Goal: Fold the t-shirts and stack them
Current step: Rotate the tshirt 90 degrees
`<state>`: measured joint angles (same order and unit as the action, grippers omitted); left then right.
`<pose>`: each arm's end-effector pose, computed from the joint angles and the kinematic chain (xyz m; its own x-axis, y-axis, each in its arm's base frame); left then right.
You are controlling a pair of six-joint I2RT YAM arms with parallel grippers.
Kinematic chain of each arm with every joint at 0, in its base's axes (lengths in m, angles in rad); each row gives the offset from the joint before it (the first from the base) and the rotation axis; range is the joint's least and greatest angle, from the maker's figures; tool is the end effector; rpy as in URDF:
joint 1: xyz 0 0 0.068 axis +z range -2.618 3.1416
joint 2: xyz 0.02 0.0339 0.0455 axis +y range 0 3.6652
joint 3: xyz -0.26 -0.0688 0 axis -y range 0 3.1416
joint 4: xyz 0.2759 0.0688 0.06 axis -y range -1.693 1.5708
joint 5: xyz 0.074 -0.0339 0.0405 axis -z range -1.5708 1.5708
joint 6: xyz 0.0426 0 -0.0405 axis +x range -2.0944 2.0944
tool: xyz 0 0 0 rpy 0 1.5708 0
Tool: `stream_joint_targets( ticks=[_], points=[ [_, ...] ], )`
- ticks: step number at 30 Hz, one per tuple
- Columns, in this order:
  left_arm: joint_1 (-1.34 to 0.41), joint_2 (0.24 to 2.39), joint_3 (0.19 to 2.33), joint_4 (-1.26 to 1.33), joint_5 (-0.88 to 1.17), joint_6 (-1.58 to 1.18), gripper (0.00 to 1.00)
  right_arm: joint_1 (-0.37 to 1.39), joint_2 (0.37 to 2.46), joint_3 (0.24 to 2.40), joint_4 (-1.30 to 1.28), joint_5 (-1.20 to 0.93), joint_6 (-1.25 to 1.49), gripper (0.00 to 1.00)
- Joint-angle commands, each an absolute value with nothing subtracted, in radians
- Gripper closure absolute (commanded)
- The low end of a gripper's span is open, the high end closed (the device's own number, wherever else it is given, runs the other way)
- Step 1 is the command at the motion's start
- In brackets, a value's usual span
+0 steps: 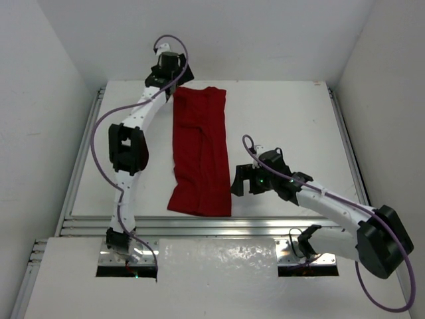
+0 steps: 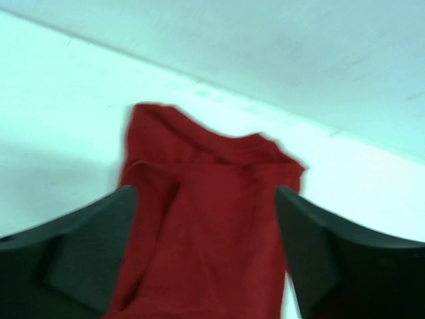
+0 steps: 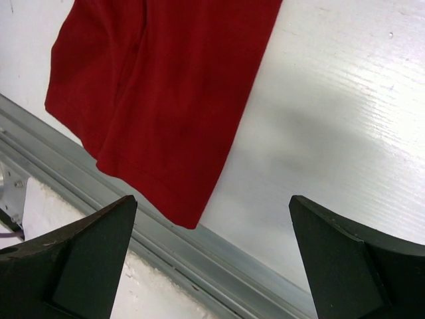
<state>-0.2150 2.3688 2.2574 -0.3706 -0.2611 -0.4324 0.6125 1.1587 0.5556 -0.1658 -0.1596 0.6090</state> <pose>0.5778 -0.1149 0.2706 -0.4039 -0.3262 -0.8547 -0.2055 0.9427 -0.2627 0.2093 0.1553 0.1640 -0.8448 0.0966 -0.5263 -0.2168 0.8374 0.5018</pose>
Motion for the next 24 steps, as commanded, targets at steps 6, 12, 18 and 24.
stream_joint_targets(
  ticks=[6, 12, 18, 24],
  points=[
    [-0.227, 2.442, 2.27, -0.413, -0.193, -0.541, 0.4, 0.62, 1.046, 0.514, -0.129, -0.13, 0.632, 0.01],
    [-0.23, 2.512, 2.299, -0.4, -0.21, -0.529, 0.38, 0.62, 1.002, 0.499, -0.164, -0.127, 0.618, 0.01],
    [-0.23, 2.576, 2.316, -0.388, -0.209, -0.494, 0.38, 0.62, 1.003, 0.495, -0.16, -0.138, 0.612, 0.01],
    [-0.227, 2.615, 2.344, -0.353, -0.173, -0.457, 0.5, 0.62, 1.022, 0.506, -0.158, -0.152, 0.606, 0.01]
  ],
)
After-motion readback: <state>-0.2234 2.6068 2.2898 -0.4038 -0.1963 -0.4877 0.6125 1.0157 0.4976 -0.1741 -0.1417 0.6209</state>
